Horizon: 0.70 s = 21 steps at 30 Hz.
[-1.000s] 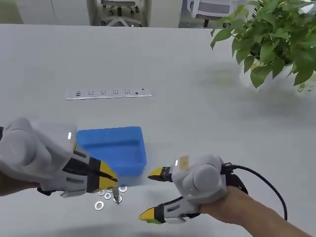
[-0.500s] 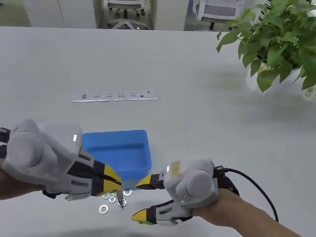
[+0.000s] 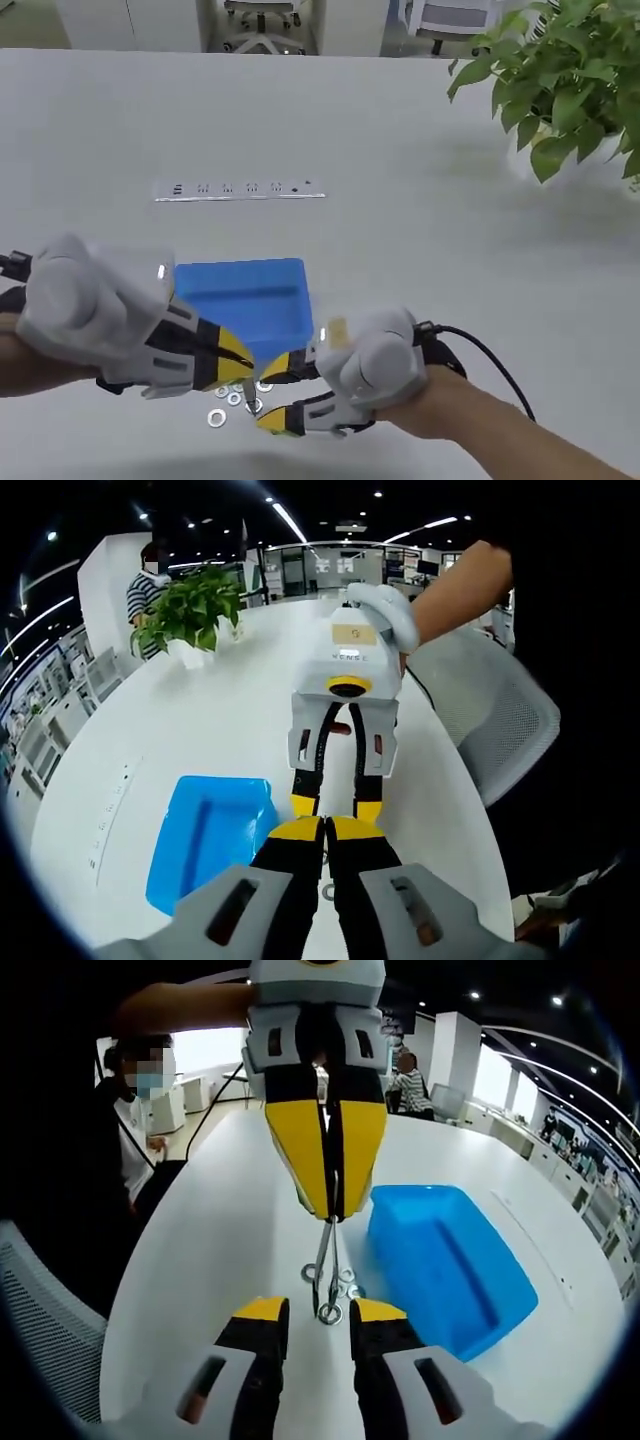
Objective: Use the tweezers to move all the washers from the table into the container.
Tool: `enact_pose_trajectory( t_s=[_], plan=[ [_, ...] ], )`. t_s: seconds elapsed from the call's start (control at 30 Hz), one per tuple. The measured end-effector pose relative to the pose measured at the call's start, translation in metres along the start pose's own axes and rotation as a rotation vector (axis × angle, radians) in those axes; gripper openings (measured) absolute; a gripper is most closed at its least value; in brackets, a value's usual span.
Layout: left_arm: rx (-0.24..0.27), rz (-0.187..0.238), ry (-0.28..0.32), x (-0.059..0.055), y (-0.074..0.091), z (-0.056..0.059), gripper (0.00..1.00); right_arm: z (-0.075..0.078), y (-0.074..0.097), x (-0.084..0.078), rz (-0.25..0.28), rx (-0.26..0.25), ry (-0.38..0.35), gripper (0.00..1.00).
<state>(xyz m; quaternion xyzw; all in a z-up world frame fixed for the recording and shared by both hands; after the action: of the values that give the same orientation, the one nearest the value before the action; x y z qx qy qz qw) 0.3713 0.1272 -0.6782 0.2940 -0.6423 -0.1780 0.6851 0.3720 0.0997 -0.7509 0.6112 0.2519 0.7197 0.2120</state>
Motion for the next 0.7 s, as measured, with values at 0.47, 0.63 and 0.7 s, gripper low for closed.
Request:
enact_pose_trajectory(
  t_s=[0.47,0.63,0.7],
  plan=[
    [0.006,0.001,0.01,0.0,0.0,-0.001,0.05,0.002,-0.011,0.003,-0.008,0.04,0.019,0.17],
    [0.005,0.003,0.012,-0.001,0.001,0.0,0.05,0.004,-0.011,0.003,-0.017,0.041,0.027,0.14],
    [0.005,0.005,0.015,-0.001,0.0,0.0,0.05,0.004,-0.012,0.004,-0.021,0.045,0.03,0.13]
  ],
)
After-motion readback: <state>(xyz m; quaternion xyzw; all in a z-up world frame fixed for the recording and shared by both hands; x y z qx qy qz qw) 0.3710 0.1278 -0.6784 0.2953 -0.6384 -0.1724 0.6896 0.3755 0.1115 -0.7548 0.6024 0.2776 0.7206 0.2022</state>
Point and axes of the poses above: the centre of the closed fingertips' face, and the gripper's own axes: y roughly backward along the fingers, z roughly to its right, x roughly out of its top, the point moved 3 cm from there along y, roughly backward along the fingers, and after that the axes turned 4 degrees about y, right-handed, at the moved point
